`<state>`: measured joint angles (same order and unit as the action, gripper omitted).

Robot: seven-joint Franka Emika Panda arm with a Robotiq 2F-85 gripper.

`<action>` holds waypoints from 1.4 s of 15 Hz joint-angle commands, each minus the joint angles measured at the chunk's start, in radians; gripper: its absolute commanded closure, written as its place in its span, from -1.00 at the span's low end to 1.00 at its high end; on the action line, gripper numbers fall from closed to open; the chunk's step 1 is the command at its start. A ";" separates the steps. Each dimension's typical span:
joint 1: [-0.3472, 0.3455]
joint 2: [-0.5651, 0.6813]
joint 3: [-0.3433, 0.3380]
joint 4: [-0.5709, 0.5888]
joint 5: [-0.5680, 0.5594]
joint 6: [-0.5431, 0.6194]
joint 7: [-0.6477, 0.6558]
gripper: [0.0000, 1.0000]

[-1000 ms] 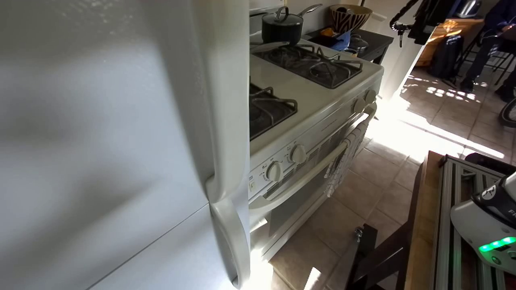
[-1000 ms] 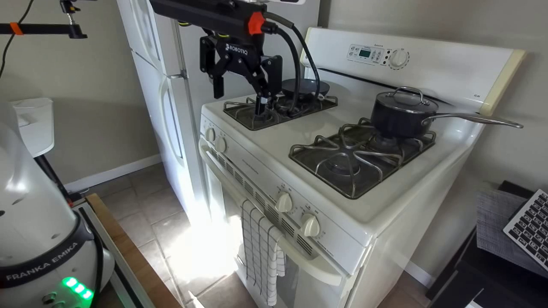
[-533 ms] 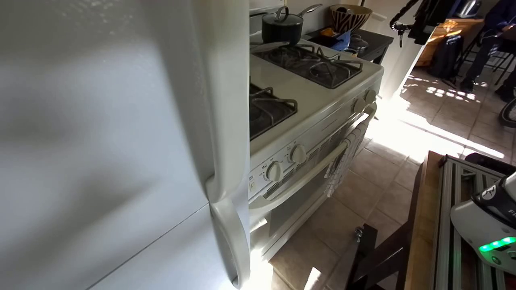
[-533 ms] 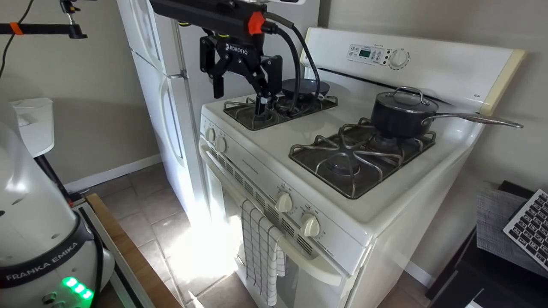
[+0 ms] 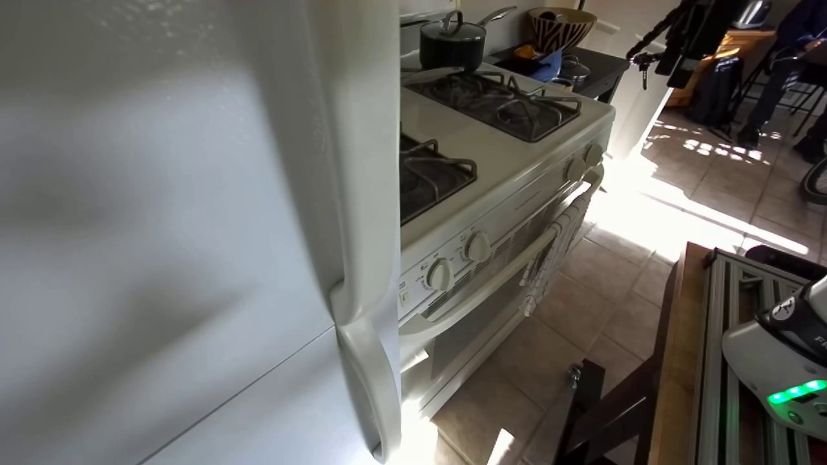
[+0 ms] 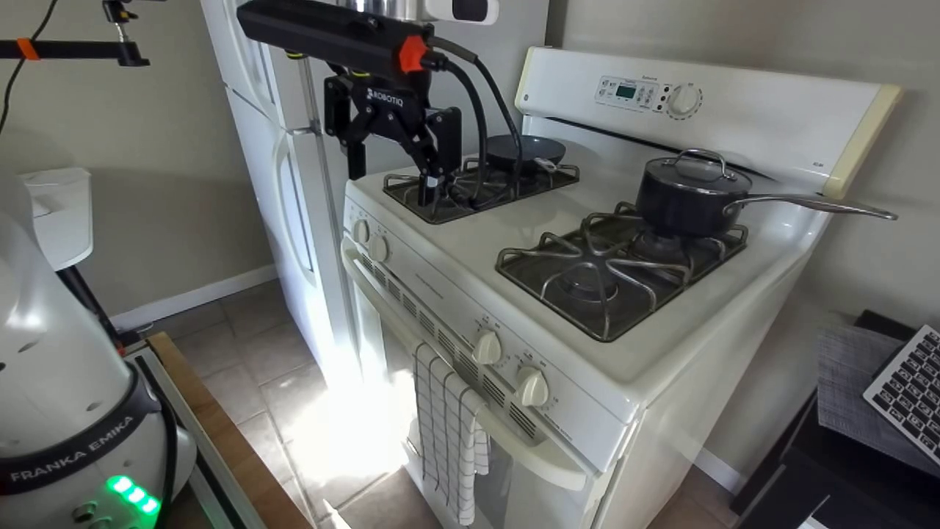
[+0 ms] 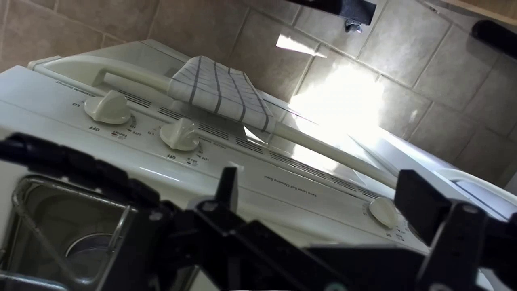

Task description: Flip the switch on the bottom left side of the stove

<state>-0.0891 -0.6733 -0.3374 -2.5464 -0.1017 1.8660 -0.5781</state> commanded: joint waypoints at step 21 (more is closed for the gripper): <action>0.296 -0.163 0.496 -0.200 0.276 0.325 0.576 -1.00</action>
<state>0.1518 -0.8604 0.0795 -2.7475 0.1346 2.1222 -0.0916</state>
